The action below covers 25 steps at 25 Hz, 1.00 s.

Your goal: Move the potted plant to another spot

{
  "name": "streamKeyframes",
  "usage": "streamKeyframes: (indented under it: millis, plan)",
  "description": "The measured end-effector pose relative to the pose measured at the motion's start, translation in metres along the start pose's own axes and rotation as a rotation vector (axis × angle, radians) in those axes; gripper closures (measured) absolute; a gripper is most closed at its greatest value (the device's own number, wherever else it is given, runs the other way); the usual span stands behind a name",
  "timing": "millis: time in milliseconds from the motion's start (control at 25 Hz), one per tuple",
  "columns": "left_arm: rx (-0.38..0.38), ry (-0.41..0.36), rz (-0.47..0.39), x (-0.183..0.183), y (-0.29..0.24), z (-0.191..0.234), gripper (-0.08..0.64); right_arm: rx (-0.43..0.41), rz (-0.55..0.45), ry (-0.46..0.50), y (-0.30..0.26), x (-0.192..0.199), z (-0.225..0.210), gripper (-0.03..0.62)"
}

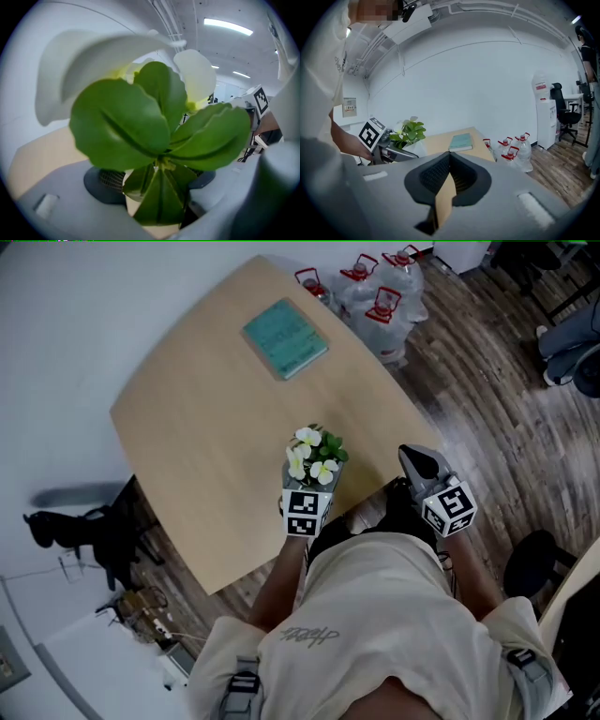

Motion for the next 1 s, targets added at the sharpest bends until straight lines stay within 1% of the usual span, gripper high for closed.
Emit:
streamKeyframes:
  millis: [160,280,360,520,680,760,880,1000]
  plan:
    - [-0.048,0.048,0.021,-0.011,-0.008,-0.01,0.209,-0.052,0.0,-0.004,-0.003,-0.002,-0.027,0.591]
    - [-0.08,0.1,0.022,-0.018,-0.011,-0.018,0.209,-0.073,0.016,-0.04,0.0,0.004,-0.046,0.591]
    - [-0.11,0.121,0.017,-0.024,-0.012,-0.022,0.209,-0.082,0.033,-0.058,0.001,0.008,-0.057,0.591]
    - [-0.175,0.132,0.015,-0.033,-0.012,-0.028,0.209,-0.138,0.072,0.0,0.0,0.01,-0.07,0.591]
    - [-0.214,0.191,0.009,-0.034,-0.011,-0.042,0.209,-0.205,0.099,0.004,-0.001,0.008,-0.081,0.591]
    - [-0.231,0.205,-0.003,-0.035,-0.012,-0.048,0.209,-0.227,0.112,0.016,-0.002,0.009,-0.087,0.591]
    - [-0.251,0.224,-0.005,-0.033,-0.01,-0.053,0.209,-0.244,0.124,0.002,-0.005,0.011,-0.093,0.591]
    - [-0.262,0.244,-0.005,-0.028,-0.002,-0.053,0.209,-0.233,0.125,-0.011,-0.008,0.01,-0.094,0.591]
Point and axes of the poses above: the fingertips, and each gripper's own axes: y backward along the fingers, z to its left, x out of its underside, the point moved 8 cm from there along y, backward along the fingers, and after that the axes turned 3 degrees about -z, right-handed, at the moved point
